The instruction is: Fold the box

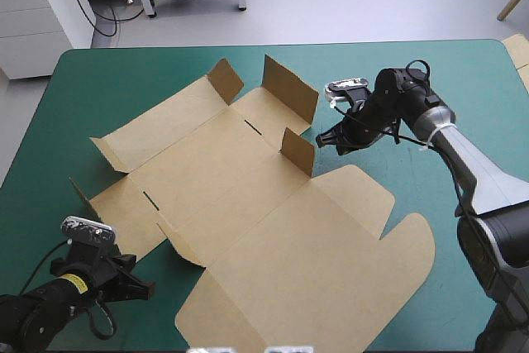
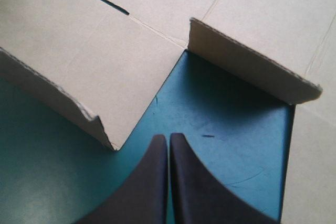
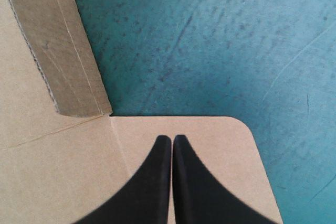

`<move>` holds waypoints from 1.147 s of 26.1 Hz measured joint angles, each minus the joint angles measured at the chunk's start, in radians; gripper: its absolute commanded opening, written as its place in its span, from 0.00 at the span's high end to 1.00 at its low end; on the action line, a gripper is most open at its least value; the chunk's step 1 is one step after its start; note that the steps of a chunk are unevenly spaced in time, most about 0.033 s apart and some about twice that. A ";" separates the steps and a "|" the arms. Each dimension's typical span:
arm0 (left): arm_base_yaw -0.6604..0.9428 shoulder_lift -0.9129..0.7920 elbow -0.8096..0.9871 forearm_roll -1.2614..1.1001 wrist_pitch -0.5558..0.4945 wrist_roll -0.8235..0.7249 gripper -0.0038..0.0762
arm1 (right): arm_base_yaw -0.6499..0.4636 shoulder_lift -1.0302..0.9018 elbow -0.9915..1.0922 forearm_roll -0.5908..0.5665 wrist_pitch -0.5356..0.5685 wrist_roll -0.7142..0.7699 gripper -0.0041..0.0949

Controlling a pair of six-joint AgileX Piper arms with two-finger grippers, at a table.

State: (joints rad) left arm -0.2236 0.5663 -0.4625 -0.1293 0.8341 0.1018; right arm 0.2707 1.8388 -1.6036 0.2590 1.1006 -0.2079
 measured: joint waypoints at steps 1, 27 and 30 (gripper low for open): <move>0.000 0.000 0.000 0.000 0.000 0.000 0.96 | 0.000 0.000 0.000 0.000 0.000 -0.001 0.96; 0.000 0.000 0.000 -0.001 0.000 0.000 0.96 | 0.000 0.000 0.000 0.000 0.015 -0.003 0.96; 0.000 0.000 0.000 -0.001 0.000 0.000 0.96 | 0.000 0.000 0.000 0.000 0.035 -0.003 0.96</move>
State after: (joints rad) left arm -0.2236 0.5663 -0.4625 -0.1302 0.8341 0.1018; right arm 0.2707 1.8388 -1.6036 0.2590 1.1351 -0.2107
